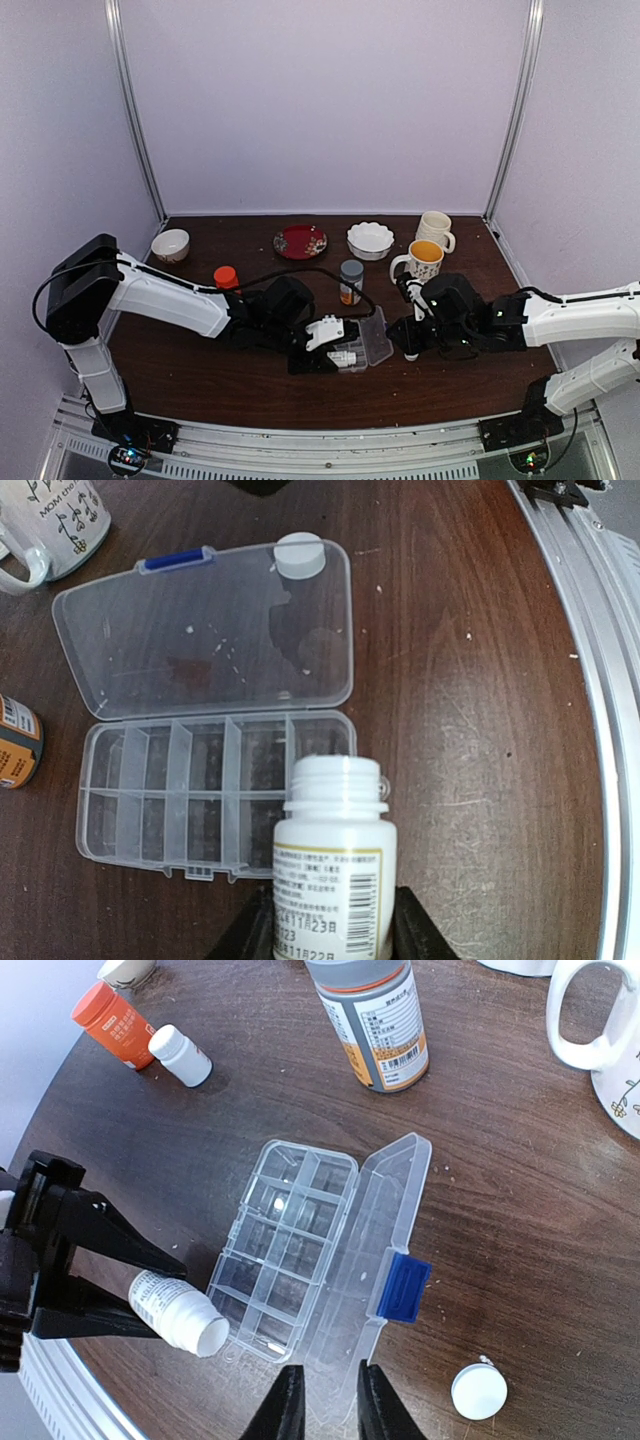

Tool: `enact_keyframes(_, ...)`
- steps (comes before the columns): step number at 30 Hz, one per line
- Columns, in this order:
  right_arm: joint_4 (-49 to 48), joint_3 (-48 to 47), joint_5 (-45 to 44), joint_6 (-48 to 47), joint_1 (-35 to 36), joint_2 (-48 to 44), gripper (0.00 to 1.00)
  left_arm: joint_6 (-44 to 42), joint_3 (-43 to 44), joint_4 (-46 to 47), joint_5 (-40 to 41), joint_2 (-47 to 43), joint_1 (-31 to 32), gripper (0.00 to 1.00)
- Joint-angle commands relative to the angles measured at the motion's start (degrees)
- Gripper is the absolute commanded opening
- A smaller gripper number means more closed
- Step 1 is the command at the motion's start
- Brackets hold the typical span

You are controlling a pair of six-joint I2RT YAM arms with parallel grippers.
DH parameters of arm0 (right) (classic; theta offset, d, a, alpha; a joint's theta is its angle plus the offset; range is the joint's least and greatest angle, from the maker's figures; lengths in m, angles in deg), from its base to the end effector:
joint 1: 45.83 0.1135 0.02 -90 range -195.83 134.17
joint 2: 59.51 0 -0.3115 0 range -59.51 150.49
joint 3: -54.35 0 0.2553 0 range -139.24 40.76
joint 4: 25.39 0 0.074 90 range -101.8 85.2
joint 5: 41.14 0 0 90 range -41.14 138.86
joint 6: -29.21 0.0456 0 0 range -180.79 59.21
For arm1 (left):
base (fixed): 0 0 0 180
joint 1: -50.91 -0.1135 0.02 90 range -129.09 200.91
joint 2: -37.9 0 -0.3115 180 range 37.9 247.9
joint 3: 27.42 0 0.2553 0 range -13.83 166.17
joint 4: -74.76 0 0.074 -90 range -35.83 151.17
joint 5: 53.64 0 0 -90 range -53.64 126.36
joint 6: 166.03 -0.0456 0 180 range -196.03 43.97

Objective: Sort the pills into containers
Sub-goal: Pour the pill into the compartment of the pill container.

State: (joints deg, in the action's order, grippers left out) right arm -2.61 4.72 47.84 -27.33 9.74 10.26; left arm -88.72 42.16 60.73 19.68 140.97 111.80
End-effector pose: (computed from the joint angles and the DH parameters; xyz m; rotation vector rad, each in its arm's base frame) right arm 0.1361 0.1971 0.2364 -0.4595 2.4015 0.7313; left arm 0.1748 -0.3408 0.1893 1.6002 1.9036 -0.7263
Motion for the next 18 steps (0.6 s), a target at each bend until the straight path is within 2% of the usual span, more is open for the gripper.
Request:
enact_keyframes(1,-0.9,1.0,-0.2,0.6,-0.2,0.2,0.19,0.5,1.5,1.4,0.0,3.1,0.3,0.00)
enact_keyframes(14,-0.9,1.2,-0.2,0.7,-0.2,-0.3,0.19,0.8,1.9,0.8,0.6,0.5,0.3,0.00)
enact_keyframes(18,-1.0,1.3,-0.2,0.8,-0.2,-0.2,0.19,0.7,2.5,-1.8,0.7,-0.4,0.3,0.00)
